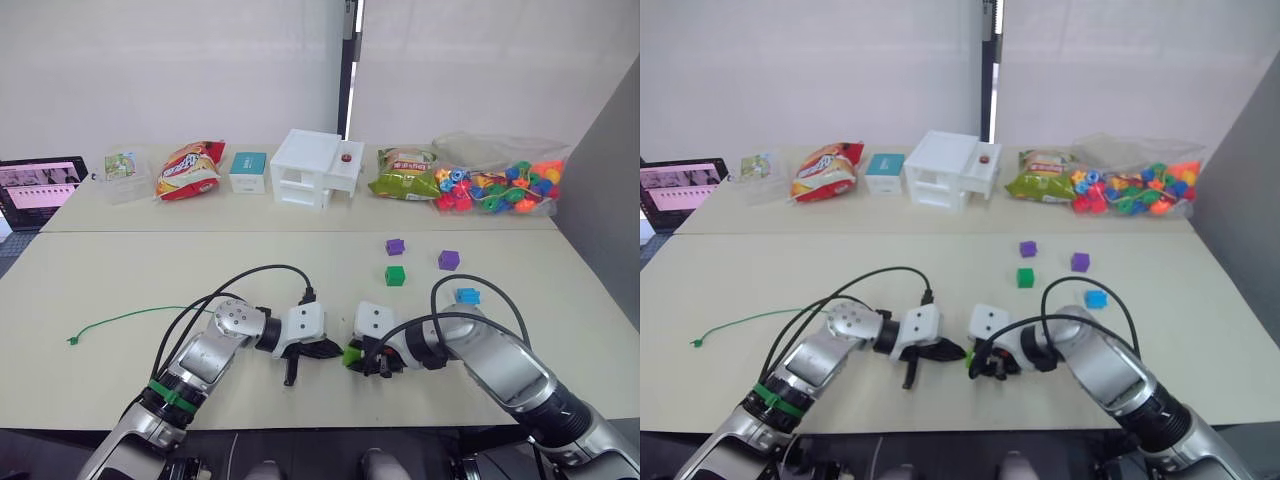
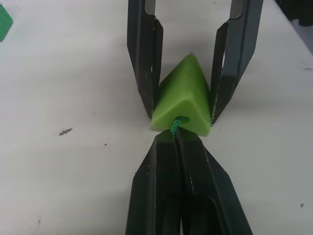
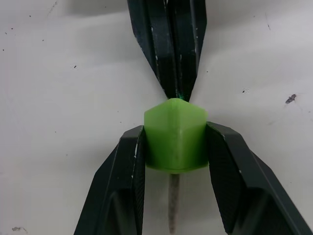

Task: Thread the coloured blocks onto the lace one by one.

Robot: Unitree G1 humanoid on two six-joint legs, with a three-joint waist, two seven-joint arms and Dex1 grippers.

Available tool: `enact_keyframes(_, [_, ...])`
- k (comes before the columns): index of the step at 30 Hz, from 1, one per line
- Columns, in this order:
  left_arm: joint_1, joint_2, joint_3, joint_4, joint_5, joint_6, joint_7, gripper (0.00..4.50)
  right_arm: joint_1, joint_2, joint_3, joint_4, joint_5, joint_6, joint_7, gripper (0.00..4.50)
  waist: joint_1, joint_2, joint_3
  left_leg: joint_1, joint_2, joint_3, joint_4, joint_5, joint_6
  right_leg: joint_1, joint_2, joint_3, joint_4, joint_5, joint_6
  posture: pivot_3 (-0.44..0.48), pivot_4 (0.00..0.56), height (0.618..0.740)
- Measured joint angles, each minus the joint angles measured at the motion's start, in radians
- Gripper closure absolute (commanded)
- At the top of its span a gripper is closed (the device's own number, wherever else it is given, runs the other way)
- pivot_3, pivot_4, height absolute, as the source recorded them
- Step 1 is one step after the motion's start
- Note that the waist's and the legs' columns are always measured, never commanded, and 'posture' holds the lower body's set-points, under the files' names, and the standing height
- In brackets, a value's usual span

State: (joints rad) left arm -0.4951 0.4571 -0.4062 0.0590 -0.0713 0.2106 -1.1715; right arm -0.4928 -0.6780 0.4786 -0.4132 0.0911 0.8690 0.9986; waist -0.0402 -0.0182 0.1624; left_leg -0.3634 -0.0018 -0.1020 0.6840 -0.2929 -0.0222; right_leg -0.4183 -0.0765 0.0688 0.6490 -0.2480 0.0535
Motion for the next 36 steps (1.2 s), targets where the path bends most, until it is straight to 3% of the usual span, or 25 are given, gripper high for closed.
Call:
enact_keyframes(2, [0.000, -0.001, 0.001, -0.004, -0.002, 0.023, 0.001, 4.48, 0.000, 0.000, 0.001, 0.000, 0.000, 0.000, 0.000, 3.20, 0.000, 0.000, 0.000, 0.000, 0.000, 0.000, 0.000, 0.000, 0.000, 0.000, 0.000, 0.000, 0.000, 0.000, 0.000, 0.000, 0.150, 0.740])
enact_keyframes(5, [0.006, 0.015, 0.012, -0.025, -0.014, 0.068, -0.004, 3.71, -0.001, 0.001, 0.001, 0.000, 0.001, 0.000, -0.001, 3.20, 0.000, 0.000, 0.000, 0.000, 0.000, 0.000, 0.000, 0.000, 0.000, 0.000, 0.000, 0.000, 0.000, 0.000, 0.000, 0.000, 0.150, 0.740])
enact_keyframes(10, [0.026, 0.055, 0.036, -0.092, -0.075, 0.122, -0.038, 2.03, -0.001, 0.003, 0.004, 0.001, 0.002, -0.001, -0.006, 3.20, -0.002, 0.000, 0.000, 0.000, 0.000, -0.001, 0.000, 0.000, 0.000, -0.001, 0.000, 0.000, 0.000, 0.000, 0.000, 0.000, 0.150, 0.740])
enact_keyframes(20, [0.046, 0.097, 0.030, -0.035, -0.044, 0.007, -0.037, 2.03, -0.002, 0.003, 0.005, 0.002, 0.008, -0.001, -0.011, 3.20, -0.002, 0.000, 0.000, 0.000, 0.000, 0.000, 0.000, 0.000, 0.000, 0.000, 0.000, 0.000, 0.000, 0.000, 0.000, 0.000, 0.150, 0.740])
enact_keyframes(28, [0.040, 0.061, 0.048, 0.013, -0.047, -0.015, -0.015, 4.46, -0.002, -0.003, 0.005, 0.002, 0.011, 0.000, -0.011, 3.20, -0.001, 0.000, 0.000, 0.001, 0.000, 0.000, 0.000, 0.000, 0.000, 0.001, 0.000, 0.000, 0.000, 0.000, 0.000, 0.000, 0.150, 0.740])
enact_keyframes(36, [0.038, 0.046, 0.044, 0.010, -0.050, -0.010, -0.027, 4.46, -0.001, -0.003, 0.006, -0.003, 0.012, 0.007, -0.015, 3.20, -0.001, 0.000, 0.000, 0.001, 0.000, 0.000, 0.000, 0.000, 0.000, 0.001, 0.000, 0.000, 0.000, 0.000, 0.000, 0.000, 0.150, 0.740])
